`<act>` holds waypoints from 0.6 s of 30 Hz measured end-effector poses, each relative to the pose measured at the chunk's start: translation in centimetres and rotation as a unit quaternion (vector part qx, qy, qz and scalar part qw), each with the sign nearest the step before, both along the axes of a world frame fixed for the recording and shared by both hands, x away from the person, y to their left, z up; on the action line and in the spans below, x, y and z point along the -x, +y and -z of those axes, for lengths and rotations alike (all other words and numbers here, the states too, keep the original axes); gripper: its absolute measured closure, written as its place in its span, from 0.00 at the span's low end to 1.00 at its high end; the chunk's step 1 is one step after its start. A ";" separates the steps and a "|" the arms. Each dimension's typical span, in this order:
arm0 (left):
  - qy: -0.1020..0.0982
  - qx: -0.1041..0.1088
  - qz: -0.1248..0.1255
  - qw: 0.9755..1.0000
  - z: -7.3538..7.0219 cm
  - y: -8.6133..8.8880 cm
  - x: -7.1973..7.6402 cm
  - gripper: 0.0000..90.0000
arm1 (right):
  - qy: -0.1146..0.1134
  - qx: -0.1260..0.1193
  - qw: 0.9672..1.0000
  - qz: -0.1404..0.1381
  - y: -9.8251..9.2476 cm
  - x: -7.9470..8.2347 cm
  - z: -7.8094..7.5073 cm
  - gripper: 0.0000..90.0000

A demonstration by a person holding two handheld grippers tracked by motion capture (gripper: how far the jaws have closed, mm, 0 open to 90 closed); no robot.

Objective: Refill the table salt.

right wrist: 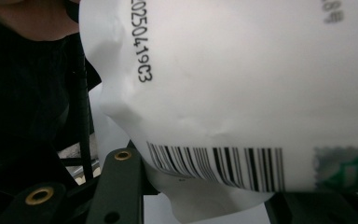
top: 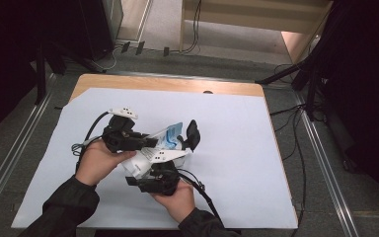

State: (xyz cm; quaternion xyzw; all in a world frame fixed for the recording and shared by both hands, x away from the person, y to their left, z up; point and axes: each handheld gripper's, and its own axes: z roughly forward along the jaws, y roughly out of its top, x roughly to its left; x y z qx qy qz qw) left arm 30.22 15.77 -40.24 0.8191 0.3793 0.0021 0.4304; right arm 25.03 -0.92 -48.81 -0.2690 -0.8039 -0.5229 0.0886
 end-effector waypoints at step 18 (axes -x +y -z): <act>0.002 -0.002 0.002 1.000 0.1 -0.1 0.0 0.86 | -0.002 0.002 1.000 -0.001 0.0 0.0 0.1 0.69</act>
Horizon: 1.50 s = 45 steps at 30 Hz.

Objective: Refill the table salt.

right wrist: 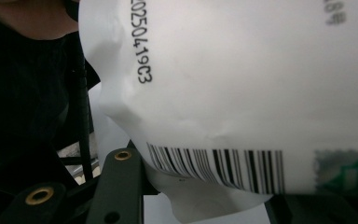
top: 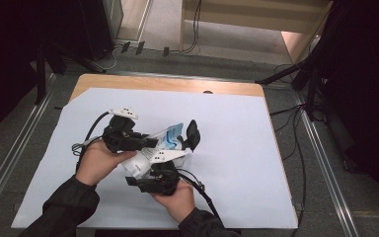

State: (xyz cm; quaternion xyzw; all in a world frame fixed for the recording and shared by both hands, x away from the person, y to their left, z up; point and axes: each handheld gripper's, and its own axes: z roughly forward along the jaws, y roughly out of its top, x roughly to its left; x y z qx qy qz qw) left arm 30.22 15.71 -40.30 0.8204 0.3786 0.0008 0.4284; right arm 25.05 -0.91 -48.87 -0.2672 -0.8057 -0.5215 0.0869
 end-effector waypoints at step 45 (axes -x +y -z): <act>-0.004 0.013 -0.005 1.000 -0.1 0.1 0.1 0.88 | -0.020 0.008 1.000 0.001 0.2 0.3 -0.1 0.66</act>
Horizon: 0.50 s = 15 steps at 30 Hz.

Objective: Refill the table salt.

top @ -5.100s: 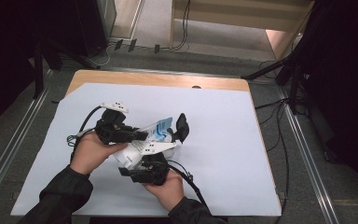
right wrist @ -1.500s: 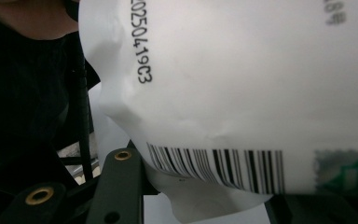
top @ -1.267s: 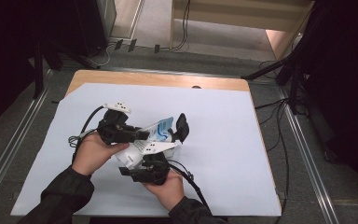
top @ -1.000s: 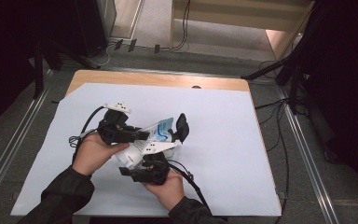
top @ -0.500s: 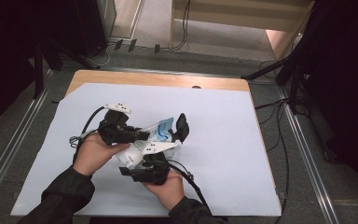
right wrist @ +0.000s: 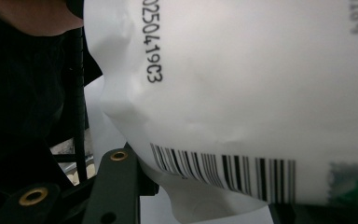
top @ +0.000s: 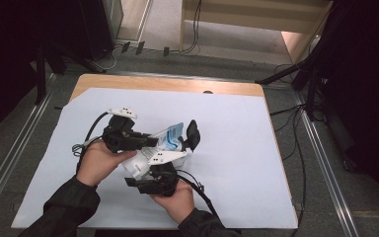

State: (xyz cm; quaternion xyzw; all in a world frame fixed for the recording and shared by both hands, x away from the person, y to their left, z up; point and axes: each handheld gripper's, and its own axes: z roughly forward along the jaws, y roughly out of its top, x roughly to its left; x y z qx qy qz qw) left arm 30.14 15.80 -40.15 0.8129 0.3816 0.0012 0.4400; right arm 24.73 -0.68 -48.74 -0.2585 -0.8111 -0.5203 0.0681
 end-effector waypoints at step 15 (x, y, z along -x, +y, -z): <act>-0.003 0.001 0.001 1.000 -0.2 0.0 0.1 0.87 | 0.000 -0.001 1.000 0.000 -0.1 -0.1 -0.2 0.68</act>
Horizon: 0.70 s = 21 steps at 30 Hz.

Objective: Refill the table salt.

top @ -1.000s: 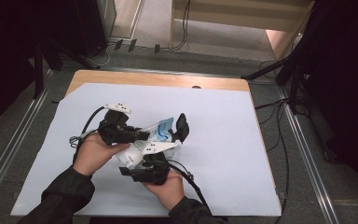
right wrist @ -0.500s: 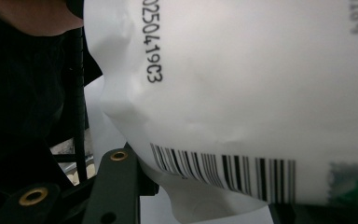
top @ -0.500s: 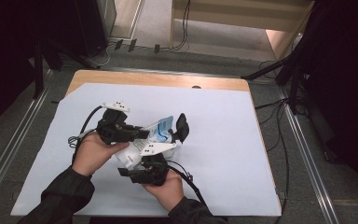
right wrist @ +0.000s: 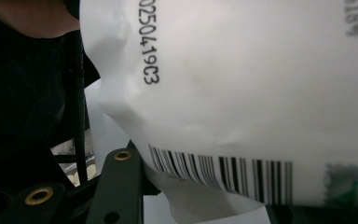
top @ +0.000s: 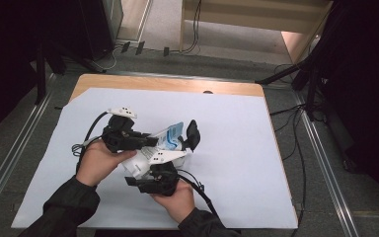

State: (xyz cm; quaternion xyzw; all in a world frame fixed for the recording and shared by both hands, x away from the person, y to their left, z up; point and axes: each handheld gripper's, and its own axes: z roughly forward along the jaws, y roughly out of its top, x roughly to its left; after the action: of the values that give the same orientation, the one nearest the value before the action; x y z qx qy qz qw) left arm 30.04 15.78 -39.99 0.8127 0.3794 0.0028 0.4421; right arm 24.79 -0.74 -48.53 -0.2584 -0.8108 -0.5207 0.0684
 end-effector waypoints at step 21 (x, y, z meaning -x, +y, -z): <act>-0.002 -0.002 -0.001 1.000 -0.1 0.0 0.1 0.86 | 0.000 0.001 1.000 -0.004 0.0 -0.1 -0.1 0.69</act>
State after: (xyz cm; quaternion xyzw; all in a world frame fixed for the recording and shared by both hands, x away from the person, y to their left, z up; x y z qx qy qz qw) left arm 29.98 15.79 -39.88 0.8133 0.3791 0.0053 0.4413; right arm 24.89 -0.76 -48.45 -0.2552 -0.8122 -0.5197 0.0708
